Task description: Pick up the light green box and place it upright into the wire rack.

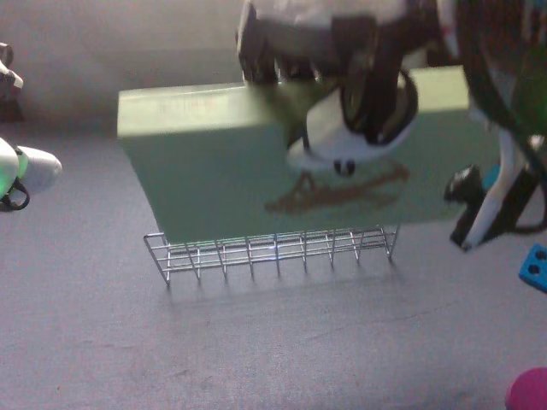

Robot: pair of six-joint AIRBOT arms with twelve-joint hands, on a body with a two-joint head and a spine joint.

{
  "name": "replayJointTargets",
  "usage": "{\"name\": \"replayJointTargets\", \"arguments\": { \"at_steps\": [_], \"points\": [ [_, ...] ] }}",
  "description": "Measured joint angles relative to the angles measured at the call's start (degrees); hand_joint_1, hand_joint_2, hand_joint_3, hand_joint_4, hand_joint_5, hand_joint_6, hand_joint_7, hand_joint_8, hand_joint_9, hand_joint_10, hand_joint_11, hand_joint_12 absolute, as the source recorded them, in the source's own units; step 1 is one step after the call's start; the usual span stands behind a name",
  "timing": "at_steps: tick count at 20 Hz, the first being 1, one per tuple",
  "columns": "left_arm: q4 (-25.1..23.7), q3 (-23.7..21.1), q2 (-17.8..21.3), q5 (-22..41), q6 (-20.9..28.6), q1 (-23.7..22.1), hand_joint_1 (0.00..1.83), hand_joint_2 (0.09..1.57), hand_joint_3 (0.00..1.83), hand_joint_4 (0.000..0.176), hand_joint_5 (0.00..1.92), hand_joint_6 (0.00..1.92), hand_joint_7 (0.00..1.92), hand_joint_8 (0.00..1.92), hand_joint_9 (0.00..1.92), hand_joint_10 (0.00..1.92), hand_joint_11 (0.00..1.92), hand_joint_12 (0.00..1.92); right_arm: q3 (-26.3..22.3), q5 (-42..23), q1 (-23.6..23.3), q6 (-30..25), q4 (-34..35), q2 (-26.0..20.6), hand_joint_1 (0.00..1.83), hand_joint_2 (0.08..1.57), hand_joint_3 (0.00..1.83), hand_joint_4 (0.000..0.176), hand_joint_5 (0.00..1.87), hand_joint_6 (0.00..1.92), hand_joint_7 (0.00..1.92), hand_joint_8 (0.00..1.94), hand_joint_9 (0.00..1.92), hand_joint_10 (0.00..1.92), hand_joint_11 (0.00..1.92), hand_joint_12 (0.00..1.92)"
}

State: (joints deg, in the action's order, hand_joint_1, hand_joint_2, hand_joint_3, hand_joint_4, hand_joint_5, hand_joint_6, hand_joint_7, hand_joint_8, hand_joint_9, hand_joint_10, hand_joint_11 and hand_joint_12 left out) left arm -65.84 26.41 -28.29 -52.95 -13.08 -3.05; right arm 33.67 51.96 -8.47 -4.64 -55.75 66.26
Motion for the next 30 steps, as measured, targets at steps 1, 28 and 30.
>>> {"name": "replayJointTargets", "arguments": {
  "at_steps": [1,28,30],
  "points": [
    [0.0,0.0,0.0,-0.1,0.0,0.0,0.16,1.17,0.0,0.06,0.38,0.0,0.28,0.0,0.26,0.0,0.0,0.77,0.0,-0.5,-0.3,0.0,-2.1,0.0,1.36,1.17,0.0,0.0,0.74,1.1,0.89,1.15,0.86,1.4,0.76,1.45],
    [0.4,0.0,0.0,-0.2,0.0,0.0,0.19,1.16,0.0,0.058,0.39,0.0,0.28,0.0,0.25,0.0,0.0,0.75,13.4,-6.3,6.7,-3.7,-6.2,11.8,1.36,1.16,0.0,0.0,0.78,1.09,0.89,1.14,0.86,1.39,0.76,1.46],
    [0.4,-0.1,0.0,-0.3,0.0,0.0,0.19,1.16,0.0,0.058,0.39,0.0,0.28,0.0,0.25,0.0,0.0,0.75,14.4,-6.5,7.7,-4.2,-6.2,12.5,1.36,1.17,0.0,0.0,0.78,1.09,0.89,1.14,0.86,1.39,0.76,1.46]
  ]
}}
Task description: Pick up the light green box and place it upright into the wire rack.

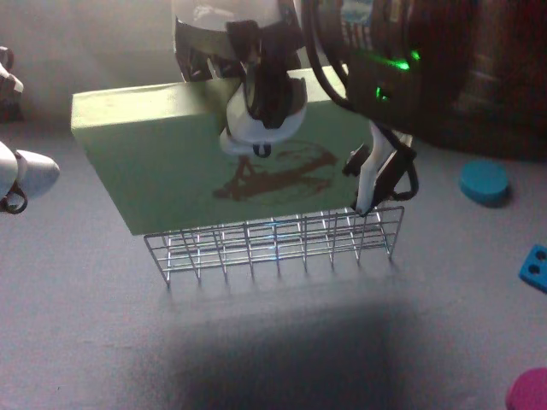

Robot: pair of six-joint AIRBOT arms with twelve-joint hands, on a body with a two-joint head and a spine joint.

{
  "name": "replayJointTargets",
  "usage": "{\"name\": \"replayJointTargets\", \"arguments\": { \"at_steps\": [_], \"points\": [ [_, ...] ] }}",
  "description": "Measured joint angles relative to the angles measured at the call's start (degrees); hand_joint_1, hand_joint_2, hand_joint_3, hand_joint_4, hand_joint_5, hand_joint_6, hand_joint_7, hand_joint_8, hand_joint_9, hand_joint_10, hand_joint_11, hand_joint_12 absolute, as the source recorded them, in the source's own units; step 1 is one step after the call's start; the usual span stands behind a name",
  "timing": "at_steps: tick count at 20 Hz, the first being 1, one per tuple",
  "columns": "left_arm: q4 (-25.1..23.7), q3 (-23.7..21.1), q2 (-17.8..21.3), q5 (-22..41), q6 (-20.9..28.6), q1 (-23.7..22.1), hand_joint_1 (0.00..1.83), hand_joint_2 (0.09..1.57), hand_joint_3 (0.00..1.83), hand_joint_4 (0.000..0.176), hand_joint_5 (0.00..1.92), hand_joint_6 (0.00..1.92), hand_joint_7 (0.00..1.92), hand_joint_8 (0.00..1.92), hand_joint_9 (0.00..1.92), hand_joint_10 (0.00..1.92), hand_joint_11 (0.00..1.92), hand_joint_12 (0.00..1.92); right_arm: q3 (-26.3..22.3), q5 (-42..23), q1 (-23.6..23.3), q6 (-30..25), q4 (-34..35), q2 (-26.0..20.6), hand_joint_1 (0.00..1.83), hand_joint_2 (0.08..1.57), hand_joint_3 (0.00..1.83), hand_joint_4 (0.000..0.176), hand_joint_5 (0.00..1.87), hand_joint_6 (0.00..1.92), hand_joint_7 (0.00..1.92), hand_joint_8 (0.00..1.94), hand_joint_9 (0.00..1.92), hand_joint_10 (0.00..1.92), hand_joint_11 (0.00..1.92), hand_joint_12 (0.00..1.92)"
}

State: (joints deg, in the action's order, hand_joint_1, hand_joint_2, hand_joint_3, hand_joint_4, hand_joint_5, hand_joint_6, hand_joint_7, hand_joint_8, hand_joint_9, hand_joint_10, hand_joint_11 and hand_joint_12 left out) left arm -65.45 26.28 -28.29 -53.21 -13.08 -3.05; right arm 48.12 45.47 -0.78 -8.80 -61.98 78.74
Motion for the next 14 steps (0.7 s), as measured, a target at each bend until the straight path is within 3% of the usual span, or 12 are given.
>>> {"name": "replayJointTargets", "arguments": {
  "at_steps": [14],
  "points": [
    [0.2,0.0,0.0,0.0,0.0,0.4,0.18,1.16,0.0,0.059,0.39,0.0,0.28,0.0,0.26,0.0,0.0,0.78,7.5,-3.5,7.2,-0.7,-1.1,3.9,1.36,1.17,0.0,0.0,0.77,1.09,0.87,1.16,0.87,1.39,0.76,1.46]
  ]
}}
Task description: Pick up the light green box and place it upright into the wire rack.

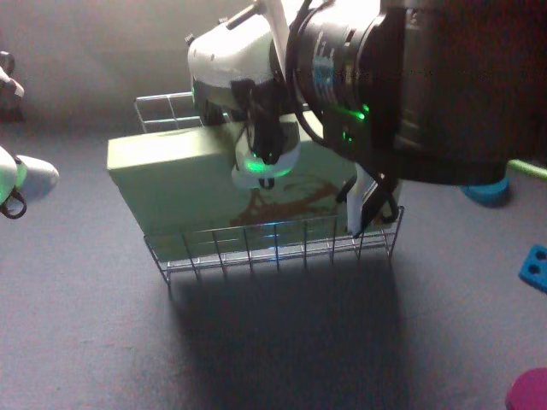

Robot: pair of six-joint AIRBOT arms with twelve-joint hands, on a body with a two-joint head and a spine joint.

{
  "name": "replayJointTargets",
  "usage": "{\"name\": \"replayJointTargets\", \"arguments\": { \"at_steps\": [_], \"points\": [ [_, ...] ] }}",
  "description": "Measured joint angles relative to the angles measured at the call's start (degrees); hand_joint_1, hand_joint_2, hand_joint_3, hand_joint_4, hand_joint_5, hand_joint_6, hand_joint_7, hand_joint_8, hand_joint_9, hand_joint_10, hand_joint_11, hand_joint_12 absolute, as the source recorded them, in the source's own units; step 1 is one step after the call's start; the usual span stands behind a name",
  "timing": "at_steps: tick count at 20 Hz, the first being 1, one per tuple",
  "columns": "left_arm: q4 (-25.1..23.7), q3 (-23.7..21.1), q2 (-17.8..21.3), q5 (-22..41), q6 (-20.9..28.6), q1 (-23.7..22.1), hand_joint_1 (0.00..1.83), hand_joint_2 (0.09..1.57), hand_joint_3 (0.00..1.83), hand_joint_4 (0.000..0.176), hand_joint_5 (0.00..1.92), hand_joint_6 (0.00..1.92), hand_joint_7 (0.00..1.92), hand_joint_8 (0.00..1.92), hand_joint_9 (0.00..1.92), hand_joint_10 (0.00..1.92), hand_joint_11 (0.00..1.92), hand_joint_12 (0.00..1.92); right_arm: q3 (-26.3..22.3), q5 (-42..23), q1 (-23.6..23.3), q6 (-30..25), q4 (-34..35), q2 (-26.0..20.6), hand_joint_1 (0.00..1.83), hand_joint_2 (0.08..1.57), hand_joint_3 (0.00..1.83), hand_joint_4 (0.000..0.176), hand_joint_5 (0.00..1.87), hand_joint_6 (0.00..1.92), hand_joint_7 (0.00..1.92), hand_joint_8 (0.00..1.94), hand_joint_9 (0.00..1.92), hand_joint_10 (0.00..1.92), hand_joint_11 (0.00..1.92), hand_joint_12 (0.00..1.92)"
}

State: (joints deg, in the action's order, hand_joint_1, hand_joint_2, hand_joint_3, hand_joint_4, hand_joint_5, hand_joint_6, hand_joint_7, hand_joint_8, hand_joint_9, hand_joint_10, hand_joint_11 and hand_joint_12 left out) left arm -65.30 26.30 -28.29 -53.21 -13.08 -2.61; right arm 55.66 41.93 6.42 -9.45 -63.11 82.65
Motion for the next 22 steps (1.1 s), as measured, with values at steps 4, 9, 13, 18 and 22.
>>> {"name": "replayJointTargets", "arguments": {
  "at_steps": [4,9,13,18,22],
  "points": [
    [0.0,0.2,-0.1,0.0,-0.3,-0.4,0.18,1.16,0.0,0.059,0.38,0.0,0.29,0.0,0.26,0.0,0.0,0.78,1.5,-1.6,1.6,-1.3,-1.7,1.2,1.36,1.17,0.0,0.0,0.77,1.09,0.88,1.17,0.85,1.41,0.76,1.47],
    [0.0,0.4,-0.2,-0.1,-0.4,-0.3,0.18,1.16,0.0,0.06,0.38,0.0,0.28,0.0,0.26,0.0,0.0,0.77,2.5,-2.2,3.2,-1.9,-2.0,1.9,1.36,1.17,0.0,0.0,0.76,1.1,0.88,1.17,0.86,1.41,0.77,1.48],
    [0.1,1.0,-1.2,0.0,-0.9,-0.3,0.18,1.16,0.0,0.06,0.37,0.0,0.28,0.0,0.26,0.0,0.0,0.77,2.9,-2.5,3.6,-2.2,-2.1,2.2,1.36,1.18,0.0,0.0,0.75,1.13,0.86,1.19,0.85,1.41,0.76,1.48],
    [0.2,1.5,-1.5,-0.1,-1.0,-0.3,0.18,1.16,0.0,0.06,0.37,0.0,0.28,0.0,0.26,0.0,0.0,0.76,3.1,-2.6,3.6,-2.2,-2.1,2.2,1.36,1.17,0.0,0.0,0.76,1.1,0.89,1.15,0.86,1.39,0.77,1.47],
    [0.3,1.6,-1.5,-0.1,-1.1,-0.3,0.18,1.16,0.0,0.059,0.38,0.0,0.28,0.0,0.26,0.0,0.0,0.76,3.1,-2.6,3.6,-2.2,-2.1,2.2,1.36,1.17,0.0,0.0,0.76,1.13,0.92,1.12,0.85,1.38,0.78,1.45]
  ]
}}
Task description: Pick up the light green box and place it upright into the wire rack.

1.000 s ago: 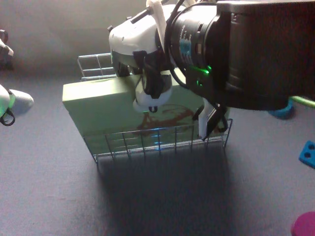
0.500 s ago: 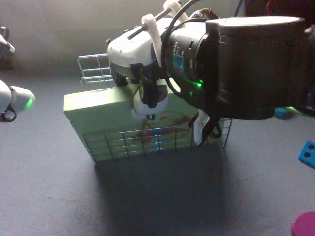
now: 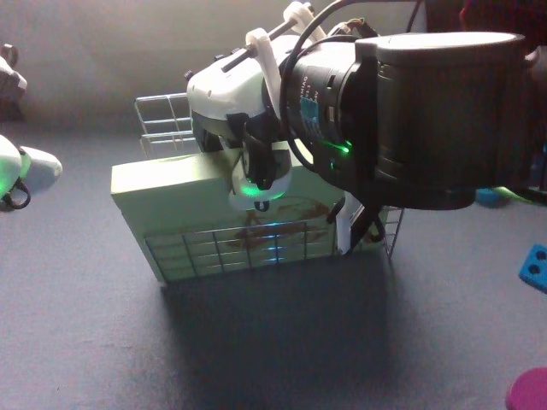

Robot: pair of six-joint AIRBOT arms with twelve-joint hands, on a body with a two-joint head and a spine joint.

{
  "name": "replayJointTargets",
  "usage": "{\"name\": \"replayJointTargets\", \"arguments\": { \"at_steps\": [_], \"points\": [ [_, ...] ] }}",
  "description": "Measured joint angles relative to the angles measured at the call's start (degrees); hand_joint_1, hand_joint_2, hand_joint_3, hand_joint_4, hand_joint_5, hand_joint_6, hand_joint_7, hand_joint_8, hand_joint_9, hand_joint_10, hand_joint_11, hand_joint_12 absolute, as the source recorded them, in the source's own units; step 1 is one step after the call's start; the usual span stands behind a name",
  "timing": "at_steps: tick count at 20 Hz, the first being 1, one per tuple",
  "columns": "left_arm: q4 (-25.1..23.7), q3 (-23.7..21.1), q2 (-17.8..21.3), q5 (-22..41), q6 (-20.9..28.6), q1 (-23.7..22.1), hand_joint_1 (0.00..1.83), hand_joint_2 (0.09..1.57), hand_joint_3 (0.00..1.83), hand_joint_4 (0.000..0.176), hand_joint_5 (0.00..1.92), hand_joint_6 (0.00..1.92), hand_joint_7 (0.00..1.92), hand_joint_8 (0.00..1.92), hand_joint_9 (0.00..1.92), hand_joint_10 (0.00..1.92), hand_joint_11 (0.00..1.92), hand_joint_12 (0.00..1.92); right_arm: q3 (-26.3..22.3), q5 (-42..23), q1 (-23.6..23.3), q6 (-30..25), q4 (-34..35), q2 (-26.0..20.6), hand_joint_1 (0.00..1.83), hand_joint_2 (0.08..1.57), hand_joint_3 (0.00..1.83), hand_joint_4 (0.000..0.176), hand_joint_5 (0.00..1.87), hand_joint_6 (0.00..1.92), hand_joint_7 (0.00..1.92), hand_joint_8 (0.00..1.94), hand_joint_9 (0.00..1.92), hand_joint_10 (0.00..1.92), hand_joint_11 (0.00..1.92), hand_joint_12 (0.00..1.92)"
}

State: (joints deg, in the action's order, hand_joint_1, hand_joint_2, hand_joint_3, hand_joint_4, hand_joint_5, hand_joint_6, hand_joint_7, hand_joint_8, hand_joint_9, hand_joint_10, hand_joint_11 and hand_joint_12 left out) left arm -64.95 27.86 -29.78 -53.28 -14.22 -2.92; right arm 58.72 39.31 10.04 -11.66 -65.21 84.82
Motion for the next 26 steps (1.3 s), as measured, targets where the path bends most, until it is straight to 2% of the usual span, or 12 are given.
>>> {"name": "replayJointTargets", "arguments": {
  "at_steps": [1,2,4,5,6,7,10,13,16,17,22,26],
  "points": [
    [0.1,0.0,0.0,0.0,-0.5,0.0,0.19,1.16,0.0,0.059,0.38,0.0,0.28,0.0,0.26,0.0,0.0,0.76,0.0,0.0,0.0,0.0,0.0,-0.1,1.35,1.18,0.0,0.0,0.75,1.22,0.82,1.18,0.83,1.39,0.76,1.41],
    [0.1,0.0,0.0,0.0,-0.6,0.0,0.19,1.16,0.0,0.059,0.38,0.0,0.29,0.0,0.26,0.0,0.0,0.76,0.0,0.0,0.0,0.0,0.0,-0.1,1.12,1.21,0.0,0.0,0.78,1.27,0.73,0.79,0.71,1.01,0.68,1.38],
    [0.1,0.0,0.0,0.0,-0.7,0.0,0.18,1.16,0.0,0.059,0.38,0.0,0.28,0.0,0.25,0.0,0.0,0.76,0.0,0.1,0.0,0.0,0.0,-0.3,1.01,1.21,0.0,0.0,0.78,1.28,0.84,0.32,0.73,0.71,0.62,1.35],
    [0.1,0.0,0.0,0.0,-0.7,0.0,0.18,1.16,0.0,0.059,0.38,0.0,0.28,0.0,0.26,0.0,0.0,0.76,0.0,0.1,0.0,0.2,0.0,-0.4,0.96,1.12,0.0,0.0,0.72,0.48,0.85,0.2,0.72,0.65,0.59,1.33],
    [0.1,0.0,0.0,0.0,-0.7,0.0,0.18,1.16,0.0,0.059,0.38,0.0,0.28,0.0,0.26,0.0,0.0,0.76,0.0,0.0,0.0,0.2,0.0,-0.5,0.92,1.1,0.0,0.0,0.78,0.2,0.82,0.08,0.69,0.56,0.56,1.33],
    [0.1,0.0,0.0,0.0,-0.7,0.0,0.18,1.16,0.0,0.059,0.38,0.0,0.28,0.0,0.26,0.0,0.0,0.76,-0.1,-0.1,0.0,0.2,0.0,-0.7,0.88,1.08,0.0,0.0,0.76,0.09,0.78,0.02,0.64,0.5,0.48,1.32],
    [0.5,0.9,-1.1,0.0,-1.7,-0.3,0.18,1.16,0.0,0.06,0.37,0.0,0.28,0.0,0.26,0.0,0.0,0.76,-0.8,-0.1,-0.1,0.4,0.0,-1.5,0.77,1.01,0.0,0.0,0.62,0.0,0.63,0.0,0.5,0.4,0.29,1.33],
    [1.7,1.7,-2.7,0.1,-3.1,-0.3,0.18,1.16,0.0,0.06,0.38,0.0,0.28,0.0,0.26,0.0,0.0,0.75,-2.6,-0.5,-1.4,0.5,0.3,-3.6,0.62,0.98,0.0,0.0,0.49,0.0,0.51,0.0,0.49,0.13,0.19,1.27],
    [1.4,2.8,-4.1,0.2,-2.8,-0.3,0.18,1.16,0.0,0.059,0.38,0.0,0.28,0.0,0.26,0.0,0.0,0.75,-5.6,-1.4,-4.7,-0.1,-0.3,-8.0,0.49,1.01,0.01,0.0,0.47,0.0,0.48,0.0,0.48,0.09,0.14,1.25],
    [1.4,3.8,-5.9,0.2,-2.5,0.2,0.19,1.16,0.0,0.059,0.38,0.0,0.28,0.0,0.26,0.0,0.0,0.75,-9.6,-3.2,-6.6,-2.4,-2.9,-12.9,0.45,1.01,0.01,0.0,0.47,0.0,0.48,0.0,0.48,0.08,0.12,1.24],
    [-1.6,3.8,-6.5,1.4,4.0,2.4,0.19,1.16,0.0,0.059,0.38,0.0,0.28,0.0,0.26,0.0,0.0,0.75,-20.3,-5.0,-9.9,-2.4,-5.7,-23.0,0.43,1.03,0.0,0.0,0.47,0.0,0.48,0.0,0.48,0.05,0.11,1.24],
    [-2.4,3.9,-8.7,1.1,4.7,3.9,0.19,1.16,0.0,0.059,0.39,0.0,0.33,0.01,0.3,0.01,0.0,0.78,-28.6,-3.5,-10.5,-0.8,-5.4,-31.3,0.41,1.05,0.01,0.0,0.5,0.01,0.57,0.03,0.54,0.06,0.17,1.26]
  ]
}}
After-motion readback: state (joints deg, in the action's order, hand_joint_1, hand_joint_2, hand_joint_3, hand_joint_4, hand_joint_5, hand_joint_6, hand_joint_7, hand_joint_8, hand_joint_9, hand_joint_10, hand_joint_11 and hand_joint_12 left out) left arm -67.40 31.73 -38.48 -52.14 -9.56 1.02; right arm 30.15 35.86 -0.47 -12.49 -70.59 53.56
